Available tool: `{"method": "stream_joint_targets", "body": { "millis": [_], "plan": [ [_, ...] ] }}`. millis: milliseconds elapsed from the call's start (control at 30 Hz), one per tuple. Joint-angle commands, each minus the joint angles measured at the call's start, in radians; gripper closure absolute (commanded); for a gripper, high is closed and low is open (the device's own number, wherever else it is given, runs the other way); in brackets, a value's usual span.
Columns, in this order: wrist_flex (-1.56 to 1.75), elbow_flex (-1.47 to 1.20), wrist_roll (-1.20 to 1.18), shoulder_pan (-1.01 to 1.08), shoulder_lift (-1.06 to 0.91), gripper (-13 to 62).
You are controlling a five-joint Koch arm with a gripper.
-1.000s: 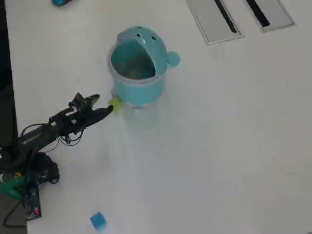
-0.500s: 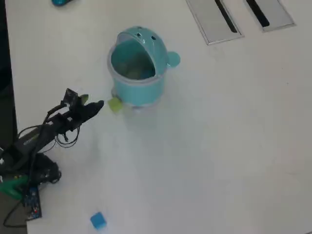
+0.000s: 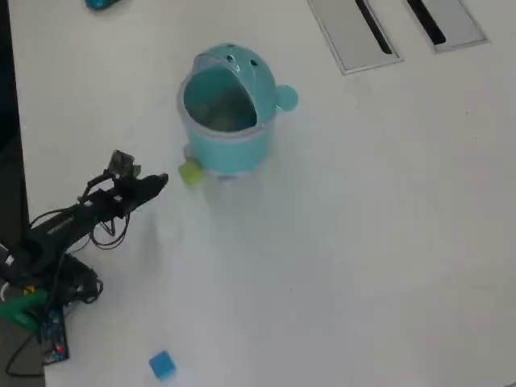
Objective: Grasp RGB lego blocks and put them in the bin one by one.
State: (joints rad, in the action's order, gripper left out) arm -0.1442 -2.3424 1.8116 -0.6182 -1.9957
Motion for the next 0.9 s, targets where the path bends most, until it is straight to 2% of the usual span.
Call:
{"method": "stream_joint_targets", "body": {
  "millis": [0, 233, 867],
  "plan": [
    [0.137, 0.069, -0.014, 0.025, 0.057, 14.2],
    [0.213, 0.166, -0.055, 0.044, 0.242, 14.9],
    [0.229, 0.333, -0.092, -0.015, 0.479, 15.6]
  ]
}}
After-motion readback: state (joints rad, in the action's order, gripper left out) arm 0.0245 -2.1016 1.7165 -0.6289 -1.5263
